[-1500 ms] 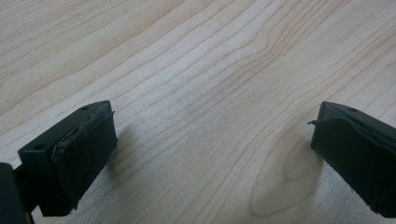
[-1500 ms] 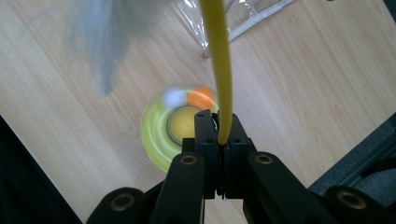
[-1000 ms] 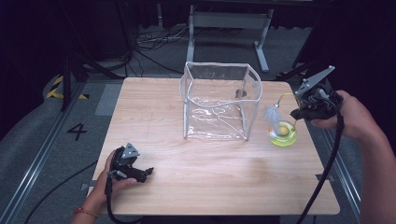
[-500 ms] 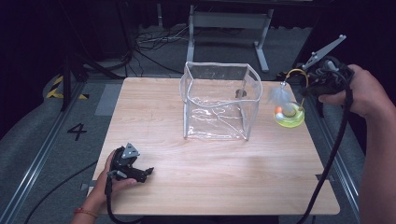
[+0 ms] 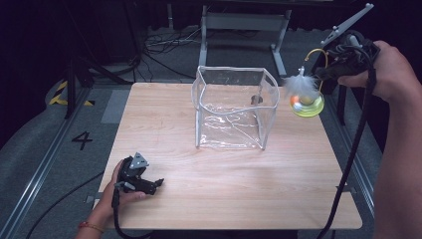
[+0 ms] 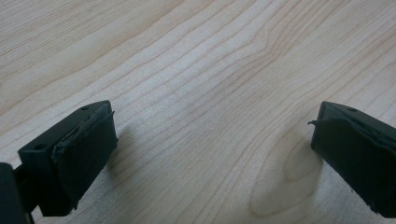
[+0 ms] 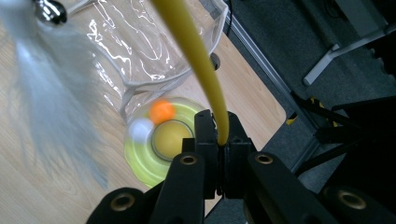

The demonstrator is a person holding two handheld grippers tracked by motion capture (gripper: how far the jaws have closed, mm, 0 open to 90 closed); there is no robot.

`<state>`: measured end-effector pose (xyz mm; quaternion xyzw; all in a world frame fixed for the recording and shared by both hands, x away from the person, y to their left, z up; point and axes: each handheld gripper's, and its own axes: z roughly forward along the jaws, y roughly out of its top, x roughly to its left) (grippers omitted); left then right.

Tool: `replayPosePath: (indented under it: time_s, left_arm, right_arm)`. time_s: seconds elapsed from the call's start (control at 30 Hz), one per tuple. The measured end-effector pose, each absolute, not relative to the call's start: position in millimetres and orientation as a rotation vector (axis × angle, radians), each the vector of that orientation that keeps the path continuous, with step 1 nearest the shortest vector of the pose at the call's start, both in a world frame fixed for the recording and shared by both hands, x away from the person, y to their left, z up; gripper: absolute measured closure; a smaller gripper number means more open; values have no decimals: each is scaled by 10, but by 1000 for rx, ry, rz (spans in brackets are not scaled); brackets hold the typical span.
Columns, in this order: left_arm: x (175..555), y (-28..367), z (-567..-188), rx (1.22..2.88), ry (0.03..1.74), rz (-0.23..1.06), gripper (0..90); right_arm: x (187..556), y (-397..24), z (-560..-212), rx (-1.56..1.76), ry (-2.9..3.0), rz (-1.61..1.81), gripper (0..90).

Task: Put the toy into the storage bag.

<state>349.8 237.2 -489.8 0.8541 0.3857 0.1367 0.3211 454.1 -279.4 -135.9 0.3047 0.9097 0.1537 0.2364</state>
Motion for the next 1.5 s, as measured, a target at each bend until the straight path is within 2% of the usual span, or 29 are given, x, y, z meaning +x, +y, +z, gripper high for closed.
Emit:
replayPosePath:
  time_s: [0.27, 0.47, 1.5]
  left_arm:
    - [3498, 2373, -4896, 2246, 1013, 357, 5]
    - [3498, 2373, -4896, 2246, 1013, 357, 5]
    - [3492, 2378, -4899, 2242, 1010, 352, 6]
  right_arm:
    - [4593, -2675, -1127, 816, 2459, 476, 882]
    - [4673, -2532, -1079, 792, 2471, 468, 882]
    - [5053, -1775, -1412, 692, 2555, 542, 882]
